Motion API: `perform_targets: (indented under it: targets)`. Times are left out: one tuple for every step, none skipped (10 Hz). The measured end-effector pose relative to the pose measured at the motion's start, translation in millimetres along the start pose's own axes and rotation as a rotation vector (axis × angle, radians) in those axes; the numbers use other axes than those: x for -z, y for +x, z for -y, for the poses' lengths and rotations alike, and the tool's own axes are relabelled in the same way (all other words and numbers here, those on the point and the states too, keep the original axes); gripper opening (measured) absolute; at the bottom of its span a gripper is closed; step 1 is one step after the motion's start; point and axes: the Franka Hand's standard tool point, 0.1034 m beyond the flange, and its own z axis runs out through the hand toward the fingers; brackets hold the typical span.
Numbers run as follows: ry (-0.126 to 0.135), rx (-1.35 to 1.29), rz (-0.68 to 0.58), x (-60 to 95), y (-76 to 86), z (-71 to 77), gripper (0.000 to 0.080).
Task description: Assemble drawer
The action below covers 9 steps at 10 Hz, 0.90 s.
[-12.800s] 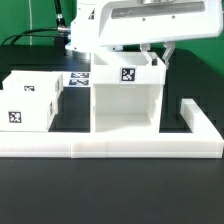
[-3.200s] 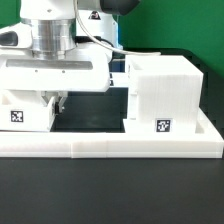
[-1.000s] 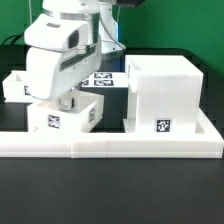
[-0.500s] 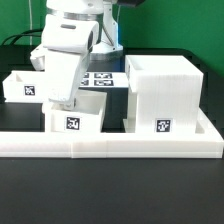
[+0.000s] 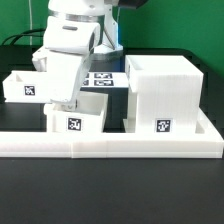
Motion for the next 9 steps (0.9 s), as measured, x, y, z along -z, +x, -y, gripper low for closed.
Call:
perform_targets:
  targets:
    - [-0.013,-0.002,-0.007,-0.7,7.2,-0.2,0.0042]
    - [-0.010,-0.009,-0.005,-1.1,3.7,0.3,0.0042]
    - [-0.009,-0.013,-0.005,-1.3,2.6,0.2,0.0042]
    - [-0.009,-0.010,-0.007,-1.4,5.1,0.5,0.0042]
    - [-0.008,0.001,-0.012,-1.2,12.7,0.9,0.0042]
    - [-0.004,0.007,-0.016,0.0,17.8,-0.4,0.0042]
    - [-0.002,0.004,-0.015,-0.8,15.8,0.6,0.0042]
    - [-0.001,0.001,-0.015,-1.2,15.2,0.9,0.0042]
    - [-0.001,0.001,-0.015,-1.3,15.2,0.9,0.0042]
